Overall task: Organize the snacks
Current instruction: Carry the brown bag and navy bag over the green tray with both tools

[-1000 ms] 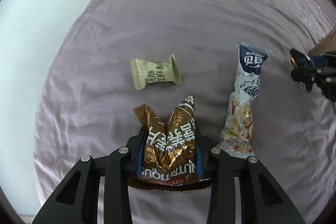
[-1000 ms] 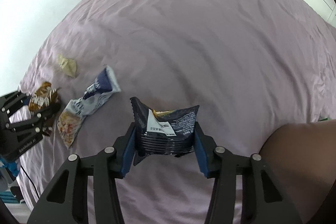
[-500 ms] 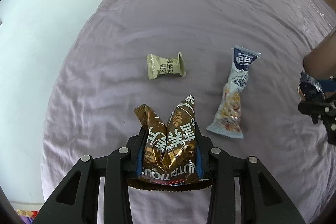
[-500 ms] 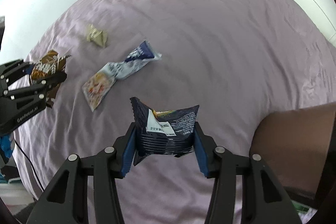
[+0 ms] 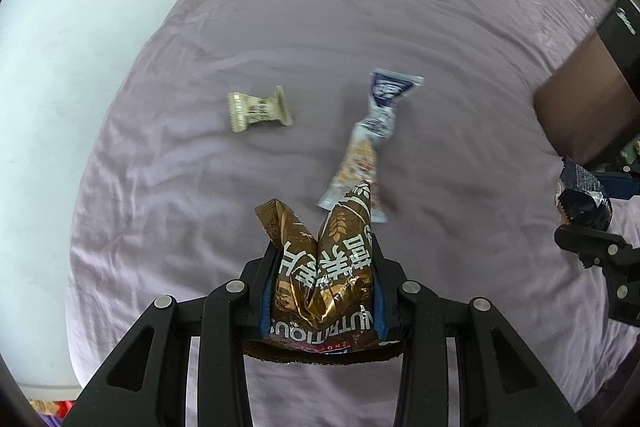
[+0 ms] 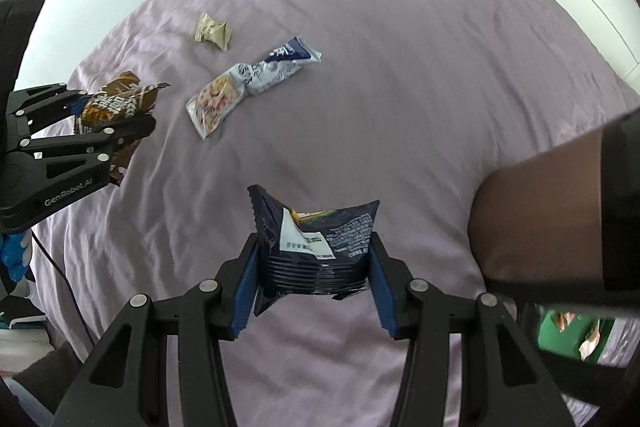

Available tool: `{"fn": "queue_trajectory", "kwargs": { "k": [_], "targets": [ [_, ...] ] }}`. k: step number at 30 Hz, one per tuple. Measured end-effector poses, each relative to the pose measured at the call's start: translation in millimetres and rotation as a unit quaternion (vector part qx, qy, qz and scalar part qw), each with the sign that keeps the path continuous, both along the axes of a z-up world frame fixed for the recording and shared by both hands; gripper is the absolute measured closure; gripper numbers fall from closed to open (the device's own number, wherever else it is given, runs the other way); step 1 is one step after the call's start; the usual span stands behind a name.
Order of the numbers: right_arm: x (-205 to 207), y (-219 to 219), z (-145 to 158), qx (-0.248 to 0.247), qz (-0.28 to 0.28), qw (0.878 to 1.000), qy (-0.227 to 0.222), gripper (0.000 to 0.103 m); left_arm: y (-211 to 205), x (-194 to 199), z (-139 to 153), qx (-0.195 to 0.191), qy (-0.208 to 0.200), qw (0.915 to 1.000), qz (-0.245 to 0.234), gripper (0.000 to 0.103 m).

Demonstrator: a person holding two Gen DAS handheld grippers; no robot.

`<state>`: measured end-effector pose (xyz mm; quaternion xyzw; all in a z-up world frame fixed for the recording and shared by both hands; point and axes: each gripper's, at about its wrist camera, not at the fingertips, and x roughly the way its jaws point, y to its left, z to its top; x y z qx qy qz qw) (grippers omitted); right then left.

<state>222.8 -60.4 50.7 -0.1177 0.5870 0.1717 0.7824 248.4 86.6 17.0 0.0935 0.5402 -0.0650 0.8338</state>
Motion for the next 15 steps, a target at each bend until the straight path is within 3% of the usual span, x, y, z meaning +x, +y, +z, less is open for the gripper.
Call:
{"fn": "queue_trajectory", "kwargs": {
  "k": [15],
  "targets": [
    [-59.1,-51.2,7.5,-0.002,-0.033,0.999,0.019,0.036,-76.7,-42.2,6.3,-0.009,0.017,0.9962,-0.085,0.071]
  ]
}}
